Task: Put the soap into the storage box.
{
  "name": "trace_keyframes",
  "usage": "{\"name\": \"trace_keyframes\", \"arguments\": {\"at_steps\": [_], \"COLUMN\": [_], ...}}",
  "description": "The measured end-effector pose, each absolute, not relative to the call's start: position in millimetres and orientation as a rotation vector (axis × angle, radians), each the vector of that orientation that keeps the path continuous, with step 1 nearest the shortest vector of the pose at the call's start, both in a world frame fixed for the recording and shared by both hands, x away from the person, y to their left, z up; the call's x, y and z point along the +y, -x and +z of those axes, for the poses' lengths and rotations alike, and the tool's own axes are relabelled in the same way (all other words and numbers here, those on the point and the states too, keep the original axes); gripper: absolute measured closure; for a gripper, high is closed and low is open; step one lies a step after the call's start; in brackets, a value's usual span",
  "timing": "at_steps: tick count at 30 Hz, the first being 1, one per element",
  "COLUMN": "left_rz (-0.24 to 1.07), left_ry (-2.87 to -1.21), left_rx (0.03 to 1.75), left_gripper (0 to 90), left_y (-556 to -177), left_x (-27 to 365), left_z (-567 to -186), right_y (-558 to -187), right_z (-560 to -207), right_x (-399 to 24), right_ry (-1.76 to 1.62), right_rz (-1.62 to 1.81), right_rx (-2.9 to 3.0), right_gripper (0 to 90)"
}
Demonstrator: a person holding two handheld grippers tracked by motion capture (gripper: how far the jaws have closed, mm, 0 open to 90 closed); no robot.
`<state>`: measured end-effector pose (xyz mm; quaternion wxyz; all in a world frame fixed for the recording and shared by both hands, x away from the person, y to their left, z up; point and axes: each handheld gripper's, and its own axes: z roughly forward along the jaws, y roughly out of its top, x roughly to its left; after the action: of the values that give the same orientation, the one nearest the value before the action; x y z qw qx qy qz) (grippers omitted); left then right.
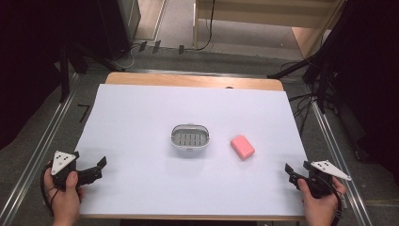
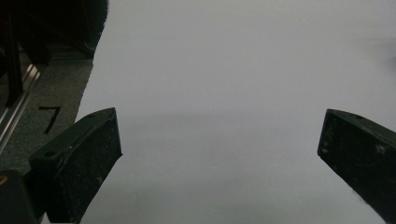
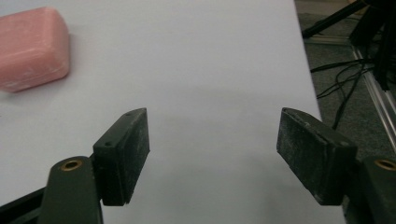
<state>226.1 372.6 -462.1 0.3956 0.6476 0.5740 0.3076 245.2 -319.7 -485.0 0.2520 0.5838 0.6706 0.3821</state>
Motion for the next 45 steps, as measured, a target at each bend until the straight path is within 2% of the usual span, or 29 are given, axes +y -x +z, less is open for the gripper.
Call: {"name": "trace_keyframes", "arguments": {"at_steps": [7,13,14,17,19,23,24,26,45], "left_rz": [0.790,0.784,0.784,0.788,0.787,0.789,0.790,0.789,0.785], "left_ry": [-1.656,-1.659,-1.665,-1.660,-1.657,-1.656,-1.657,-1.658,-1.657], "left_rx": [1.443,1.448,1.446,1.443,1.442,1.438,1.438,1.437,1.436], "left_gripper": [0.0,0.0,0.0,0.0,0.0,0.0,0.0,0.0,0.0], "left_y": [-226,-226,-226,-226,-226,-225,-225,-225,-226], "left_x": [371,371,371,371,371,371,371,371,371], "left_z": [-462,-462,-462,-462,-462,-462,-462,-462,-462], "right_y": [-254,-270,-275,-281,-287,-298,-305,-311,-343], "right_z": [-467,-455,-453,-451,-449,-443,-441,-440,-429], "right_x": [-309,-296,-292,-288,-283,-274,-271,-267,-222], "right_ry": [-1.478,-1.529,-1.573,-1.599,-1.623,-1.645,-1.666,-1.693,-1.670], "right_rz": [1.009,0.799,0.764,0.699,0.625,0.491,0.453,0.410,0.330], "right_rx": [2.009,2.159,2.216,2.260,2.306,2.375,2.413,2.457,2.577], "right_gripper": [39.5,29.9,24.9,20.2,12.8,9.1,2.5,0.0,0.0]}}
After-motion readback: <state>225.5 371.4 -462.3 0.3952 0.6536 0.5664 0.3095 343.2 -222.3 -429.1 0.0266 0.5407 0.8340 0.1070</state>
